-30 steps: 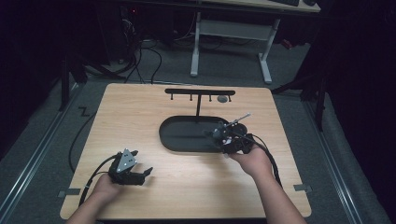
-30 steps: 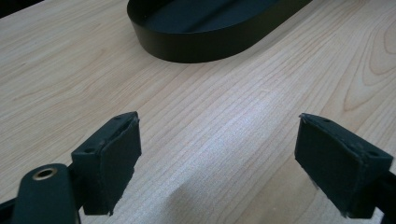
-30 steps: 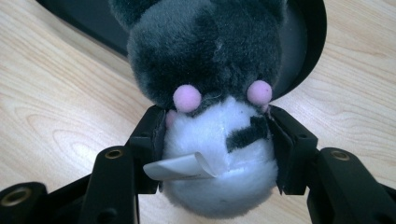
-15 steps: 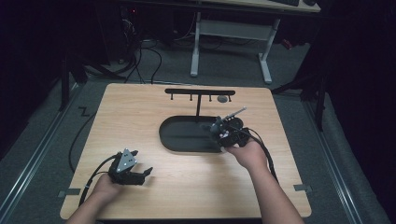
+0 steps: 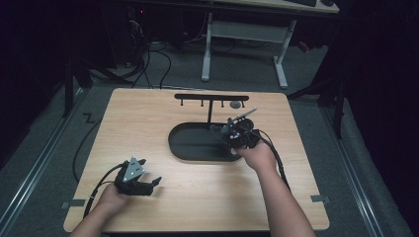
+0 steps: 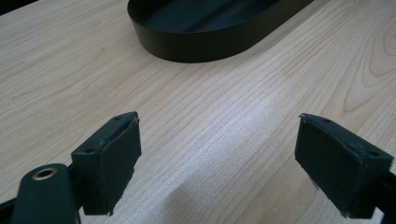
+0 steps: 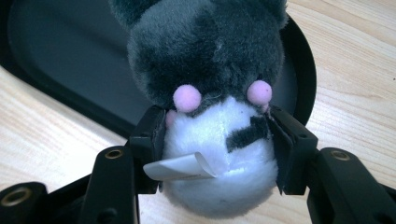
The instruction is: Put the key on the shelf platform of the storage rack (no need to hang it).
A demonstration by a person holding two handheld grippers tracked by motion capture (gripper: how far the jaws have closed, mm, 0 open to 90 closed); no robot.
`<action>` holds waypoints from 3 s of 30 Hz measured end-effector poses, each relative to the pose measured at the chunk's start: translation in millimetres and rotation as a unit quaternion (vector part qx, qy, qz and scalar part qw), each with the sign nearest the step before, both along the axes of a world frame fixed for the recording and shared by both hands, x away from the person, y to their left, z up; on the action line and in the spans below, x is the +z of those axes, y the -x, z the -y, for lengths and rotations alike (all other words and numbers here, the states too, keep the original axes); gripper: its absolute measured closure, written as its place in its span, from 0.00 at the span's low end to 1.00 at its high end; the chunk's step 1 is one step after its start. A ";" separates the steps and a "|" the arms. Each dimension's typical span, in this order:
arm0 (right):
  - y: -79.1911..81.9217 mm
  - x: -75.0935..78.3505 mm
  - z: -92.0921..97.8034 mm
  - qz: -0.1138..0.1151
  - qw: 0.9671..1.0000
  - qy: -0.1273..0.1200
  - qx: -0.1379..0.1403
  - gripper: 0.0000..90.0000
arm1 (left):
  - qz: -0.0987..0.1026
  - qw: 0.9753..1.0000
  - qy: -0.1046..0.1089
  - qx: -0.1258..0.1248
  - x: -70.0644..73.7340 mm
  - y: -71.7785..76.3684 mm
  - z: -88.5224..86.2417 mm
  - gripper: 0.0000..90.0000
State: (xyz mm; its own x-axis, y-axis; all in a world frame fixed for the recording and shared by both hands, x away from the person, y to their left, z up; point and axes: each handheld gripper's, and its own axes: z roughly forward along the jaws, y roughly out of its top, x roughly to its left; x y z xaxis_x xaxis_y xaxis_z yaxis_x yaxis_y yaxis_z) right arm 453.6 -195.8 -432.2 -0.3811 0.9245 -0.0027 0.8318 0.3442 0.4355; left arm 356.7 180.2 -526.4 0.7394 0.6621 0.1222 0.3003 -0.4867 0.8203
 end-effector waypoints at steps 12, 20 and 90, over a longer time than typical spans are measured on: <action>-11.2 -12.5 -5.2 -0.004 1.000 0.002 -0.001 0.51 | 0.000 1.000 -0.001 0.000 0.1 0.1 0.0 0.17; -15.8 -18.3 -8.4 -0.005 1.000 0.002 -0.005 0.51 | 0.000 1.000 0.000 0.000 0.0 0.0 0.0 0.17; -5.0 -34.1 -8.1 -0.010 1.000 -0.005 -0.007 0.24 | -0.002 1.000 -0.005 -0.001 -0.1 -0.3 1.1 0.17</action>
